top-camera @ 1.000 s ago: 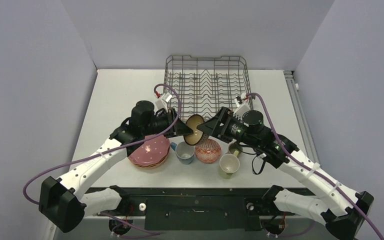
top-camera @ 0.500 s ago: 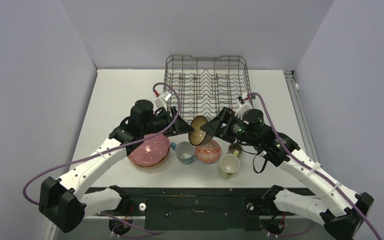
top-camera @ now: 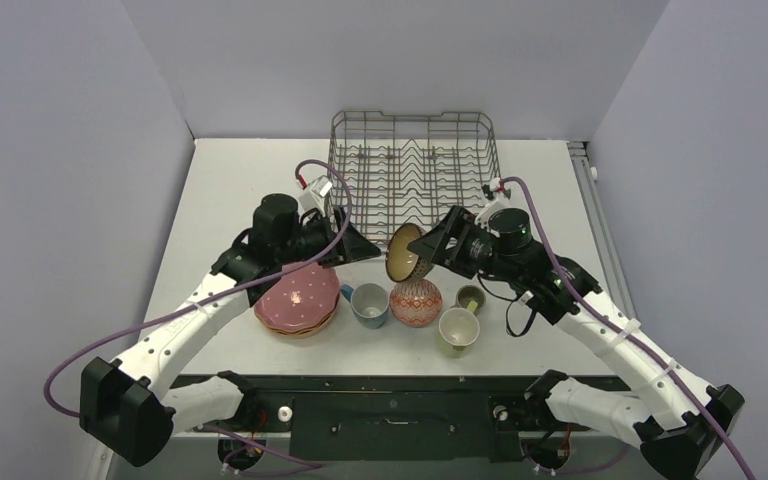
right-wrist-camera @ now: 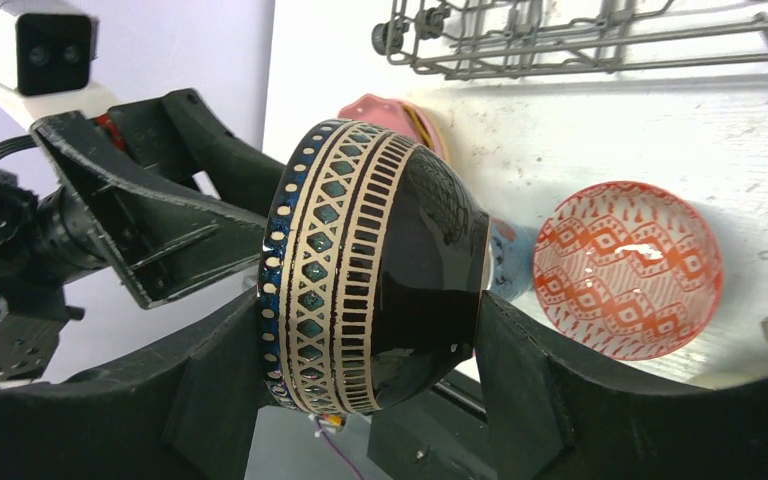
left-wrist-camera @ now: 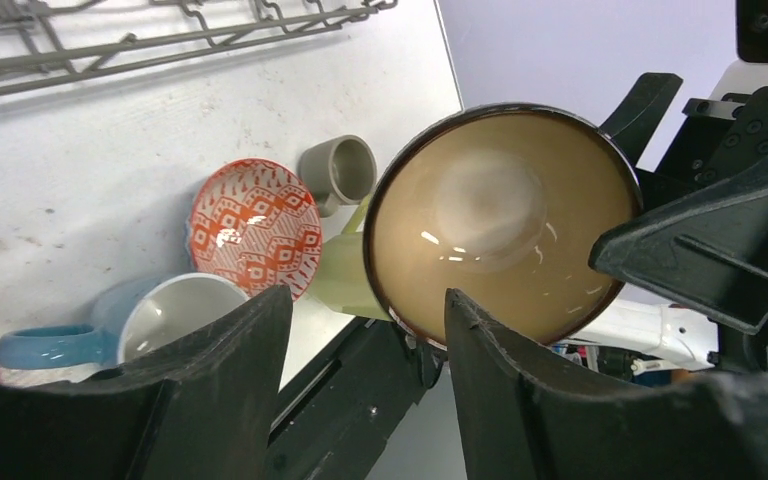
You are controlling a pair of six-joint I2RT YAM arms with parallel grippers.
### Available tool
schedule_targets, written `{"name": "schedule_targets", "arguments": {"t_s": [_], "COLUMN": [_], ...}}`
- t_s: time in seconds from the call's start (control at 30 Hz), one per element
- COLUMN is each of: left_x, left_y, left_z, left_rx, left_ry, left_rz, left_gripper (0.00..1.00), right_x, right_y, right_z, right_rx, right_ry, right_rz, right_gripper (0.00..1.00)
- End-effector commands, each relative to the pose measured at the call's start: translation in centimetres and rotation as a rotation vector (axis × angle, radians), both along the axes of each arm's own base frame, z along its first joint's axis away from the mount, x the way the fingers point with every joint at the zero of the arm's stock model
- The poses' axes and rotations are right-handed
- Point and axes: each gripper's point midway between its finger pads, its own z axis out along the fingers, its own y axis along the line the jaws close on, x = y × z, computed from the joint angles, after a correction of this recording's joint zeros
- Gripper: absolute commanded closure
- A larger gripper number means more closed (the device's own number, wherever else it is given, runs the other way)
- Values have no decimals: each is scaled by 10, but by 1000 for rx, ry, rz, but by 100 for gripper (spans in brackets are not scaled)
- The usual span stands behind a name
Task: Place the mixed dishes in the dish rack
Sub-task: Turn the bowl upside down on the dish rack.
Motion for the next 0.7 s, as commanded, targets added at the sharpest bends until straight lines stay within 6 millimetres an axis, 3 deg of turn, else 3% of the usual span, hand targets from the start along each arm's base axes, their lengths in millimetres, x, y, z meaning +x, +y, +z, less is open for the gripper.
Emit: {"name": "schedule_targets", "arguments": {"t_s": [0.0,0.5,0.63,0.67], "left_x": [12,12,6,4], "left_y": [11,71,78,79], "left_z": [27,-13,-27,-30], "left_rx": [14,374,425,431], "left_ry": [-99,-144,-135,-131], "left_rz": [12,116,103,96], "left_gripper": [45,36,36,36], "right_x": [22,88,113,118], "right_y": [-7,-47,-58,-62], "right_z": [52,44,34,40], "right_rx": [46,-266,-384,-404], "right_ry": [-138,-145,-125,-134], "right_rz": [-39,-163,-192,-212], "right_gripper": [100,100,100,100]}}
